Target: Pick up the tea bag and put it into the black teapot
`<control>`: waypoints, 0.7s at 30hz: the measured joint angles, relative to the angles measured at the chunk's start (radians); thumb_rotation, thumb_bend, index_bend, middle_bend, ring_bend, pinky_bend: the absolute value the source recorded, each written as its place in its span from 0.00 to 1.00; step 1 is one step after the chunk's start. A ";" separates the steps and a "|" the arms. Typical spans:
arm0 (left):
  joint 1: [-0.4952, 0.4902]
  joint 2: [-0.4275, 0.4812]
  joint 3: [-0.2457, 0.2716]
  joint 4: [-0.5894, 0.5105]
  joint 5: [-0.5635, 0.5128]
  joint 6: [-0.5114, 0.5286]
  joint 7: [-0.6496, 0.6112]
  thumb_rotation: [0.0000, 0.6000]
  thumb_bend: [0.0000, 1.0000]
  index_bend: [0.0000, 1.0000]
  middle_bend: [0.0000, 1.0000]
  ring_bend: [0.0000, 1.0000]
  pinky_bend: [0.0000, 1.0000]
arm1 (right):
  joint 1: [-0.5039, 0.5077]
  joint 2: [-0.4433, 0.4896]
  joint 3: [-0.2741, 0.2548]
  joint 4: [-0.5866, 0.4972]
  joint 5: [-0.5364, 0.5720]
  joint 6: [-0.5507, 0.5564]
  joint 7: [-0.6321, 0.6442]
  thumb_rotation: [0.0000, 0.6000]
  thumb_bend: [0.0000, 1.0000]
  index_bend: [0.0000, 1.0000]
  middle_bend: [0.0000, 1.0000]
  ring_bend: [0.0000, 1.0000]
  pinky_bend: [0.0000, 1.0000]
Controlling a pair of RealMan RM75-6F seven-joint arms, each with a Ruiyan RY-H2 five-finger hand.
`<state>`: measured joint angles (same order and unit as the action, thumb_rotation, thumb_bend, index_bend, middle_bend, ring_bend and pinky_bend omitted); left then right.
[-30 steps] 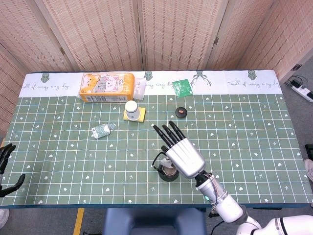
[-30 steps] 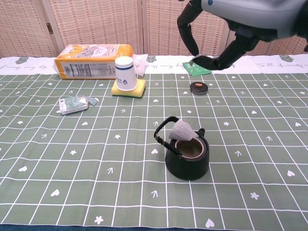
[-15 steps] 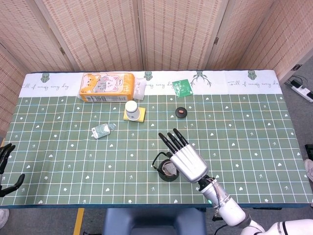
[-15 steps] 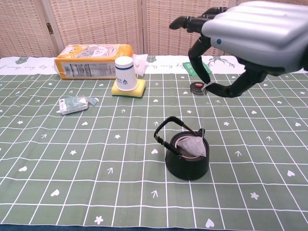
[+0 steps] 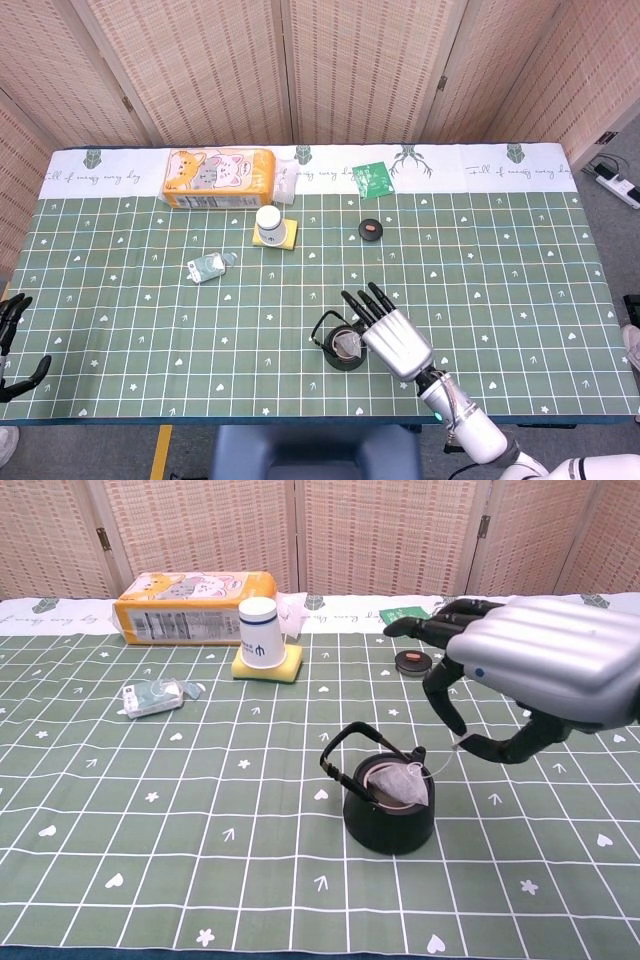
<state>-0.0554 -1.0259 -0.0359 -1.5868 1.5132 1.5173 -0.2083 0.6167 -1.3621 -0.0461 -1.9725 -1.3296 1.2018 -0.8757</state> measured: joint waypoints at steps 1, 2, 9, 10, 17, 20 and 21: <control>0.000 -0.001 -0.001 0.001 -0.003 -0.002 0.003 1.00 0.35 0.00 0.00 0.00 0.00 | -0.012 0.008 -0.008 0.006 -0.018 0.010 0.019 1.00 0.43 0.68 0.04 0.09 0.00; -0.001 -0.002 -0.001 0.001 -0.005 -0.004 0.006 1.00 0.35 0.00 0.00 0.00 0.00 | -0.022 0.014 -0.016 0.012 -0.033 0.018 0.034 1.00 0.43 0.68 0.04 0.09 0.00; -0.005 -0.011 -0.006 0.001 -0.017 -0.013 0.027 1.00 0.35 0.00 0.00 0.00 0.00 | -0.087 0.050 -0.064 0.085 -0.071 0.035 0.101 1.00 0.43 0.64 0.02 0.08 0.00; -0.005 -0.011 -0.006 0.001 -0.018 -0.013 0.029 1.00 0.35 0.00 0.00 0.00 0.00 | -0.097 0.054 -0.069 0.096 -0.070 0.034 0.108 1.00 0.43 0.62 0.01 0.08 0.00; -0.007 -0.015 -0.013 0.002 -0.035 -0.021 0.035 1.00 0.35 0.00 0.00 0.00 0.00 | -0.113 0.069 -0.077 0.098 0.017 -0.012 0.093 1.00 0.43 0.06 0.00 0.00 0.00; -0.007 -0.015 -0.016 0.000 -0.036 -0.018 0.032 1.00 0.35 0.00 0.00 0.00 0.00 | -0.109 0.077 -0.071 0.080 0.085 -0.037 0.042 1.00 0.43 0.00 0.00 0.00 0.00; -0.006 -0.014 -0.016 0.000 -0.037 -0.018 0.031 1.00 0.35 0.00 0.00 0.00 0.00 | -0.108 0.081 -0.070 0.072 0.101 -0.040 0.025 1.00 0.43 0.00 0.00 0.00 0.00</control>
<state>-0.0615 -1.0401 -0.0518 -1.5866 1.4764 1.4995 -0.1775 0.5088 -1.2814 -0.1156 -1.9004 -1.2284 1.1615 -0.8510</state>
